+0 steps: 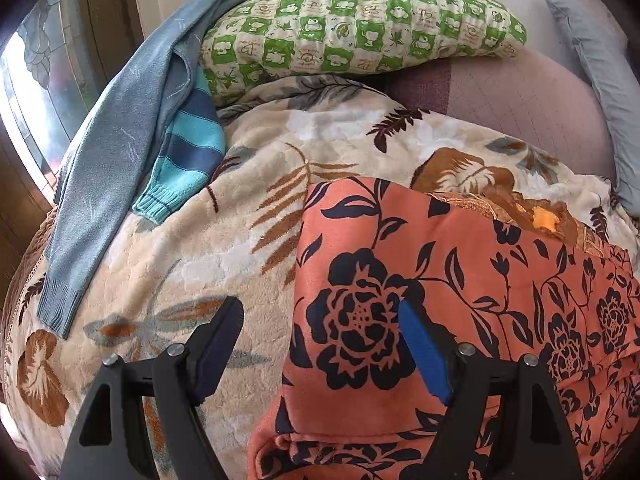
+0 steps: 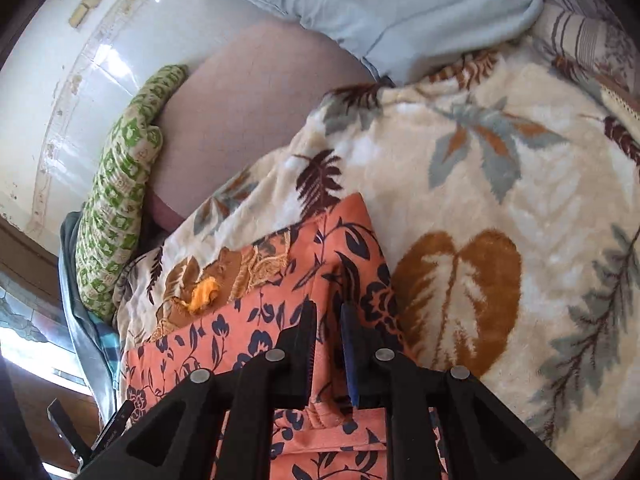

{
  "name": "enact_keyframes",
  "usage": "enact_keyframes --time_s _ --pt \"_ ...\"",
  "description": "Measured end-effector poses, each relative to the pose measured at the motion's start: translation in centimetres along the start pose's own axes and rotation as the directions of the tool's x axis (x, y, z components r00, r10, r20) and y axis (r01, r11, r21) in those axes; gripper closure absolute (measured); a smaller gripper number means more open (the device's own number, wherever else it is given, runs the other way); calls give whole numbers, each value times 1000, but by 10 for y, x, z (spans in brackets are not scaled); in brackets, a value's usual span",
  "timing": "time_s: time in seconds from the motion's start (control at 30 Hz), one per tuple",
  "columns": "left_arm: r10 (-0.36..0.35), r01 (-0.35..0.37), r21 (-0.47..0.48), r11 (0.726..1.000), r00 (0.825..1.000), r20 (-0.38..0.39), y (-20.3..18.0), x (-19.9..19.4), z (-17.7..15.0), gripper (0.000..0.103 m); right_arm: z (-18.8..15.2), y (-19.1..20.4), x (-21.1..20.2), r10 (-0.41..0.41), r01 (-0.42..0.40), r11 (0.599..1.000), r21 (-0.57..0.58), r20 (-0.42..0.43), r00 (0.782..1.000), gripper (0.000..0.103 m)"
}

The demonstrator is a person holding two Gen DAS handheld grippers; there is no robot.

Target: Fold small clothes

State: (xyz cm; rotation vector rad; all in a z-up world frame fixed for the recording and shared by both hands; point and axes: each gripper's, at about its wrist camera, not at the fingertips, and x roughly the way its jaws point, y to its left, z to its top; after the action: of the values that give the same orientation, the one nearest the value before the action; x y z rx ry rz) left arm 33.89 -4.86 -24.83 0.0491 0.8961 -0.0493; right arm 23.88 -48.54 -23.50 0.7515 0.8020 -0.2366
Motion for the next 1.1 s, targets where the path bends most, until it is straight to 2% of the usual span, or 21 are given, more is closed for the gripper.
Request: enact_keyframes --time_s 0.07,0.13,0.2,0.23,0.27,0.3,0.33,0.4,0.43,0.5,0.57,0.63,0.67,0.73,0.8,0.87,0.9,0.97,1.0,1.03,1.1 --pt "0 0 4 1000 1000 -4 -1 1 -1 23 -8 21 9 33 -37 995 -88 -42 999 88" --pt "9 -9 9 1000 1000 -16 1 3 -2 23 -17 33 24 12 -25 988 -150 -91 996 88" --pt "27 -26 12 1000 998 -58 4 12 -4 23 -23 18 55 -112 87 989 -121 -217 970 90" --pt "23 -23 -1 1000 997 -77 7 16 -5 23 -28 0 64 -92 84 996 -40 -257 962 90" --pt "6 -8 -23 1000 997 -83 10 17 -6 23 -27 -12 60 -22 37 998 54 -242 970 91" --pt "-4 1 -41 999 996 -85 12 17 -5 23 -24 -16 55 7 17 995 95 -242 970 91" --pt "-7 4 -48 999 997 -80 13 15 -4 23 -20 -11 47 0 17 997 76 -225 974 90" --pt "5 -6 -39 999 999 -45 10 9 -2 23 -15 7 26 -2 -1 1000 -23 -110 994 89" --pt "10 -11 -25 1000 999 -39 8 9 -2 23 -16 14 23 11 -16 998 -58 -87 996 89" --pt "18 -17 19 1000 998 -67 1 15 -5 23 -23 23 38 27 -42 995 -89 -164 986 89" --pt "17 -12 47 999 996 -92 -3 22 -9 22 -36 20 69 -88 54 990 -129 -275 958 89" --pt "10 -7 40 999 996 -87 -1 19 -7 22 -36 18 65 -55 33 995 -98 -238 970 89" --pt "3 0 27 1000 996 -85 2 17 -6 22 -32 20 61 -48 26 996 -88 -249 967 89" --pt "10 -10 -3 1000 999 -51 7 12 -3 22 -22 23 44 16 -32 995 -92 -166 986 89" --pt "9 -10 -16 1000 1000 -24 8 9 0 23 -14 22 36 -17 7 992 -125 -80 997 89" --pt "2 -2 -14 1000 1000 -28 7 13 3 23 -4 9 43 -27 23 997 -76 -53 998 89" --pt "14 -14 -5 1000 999 -46 5 19 3 22 1 -1 50 -2 0 999 -37 -60 998 89" --pt "19 -20 -6 1000 997 -81 4 31 0 20 2 -18 74 5 -2 1000 26 -143 990 88" --pt "18 -20 -25 999 997 -74 6 31 0 18 2 -21 73 37 -30 998 57 -137 990 88" --pt "22 -24 -32 999 996 -81 6 30 1 17 4 -19 69 32 -25 998 56 -129 991 89" --pt "18 -20 -29 999 996 -89 6 30 3 17 5 -3 58 -3 -1 1000 -30 -135 991 88"
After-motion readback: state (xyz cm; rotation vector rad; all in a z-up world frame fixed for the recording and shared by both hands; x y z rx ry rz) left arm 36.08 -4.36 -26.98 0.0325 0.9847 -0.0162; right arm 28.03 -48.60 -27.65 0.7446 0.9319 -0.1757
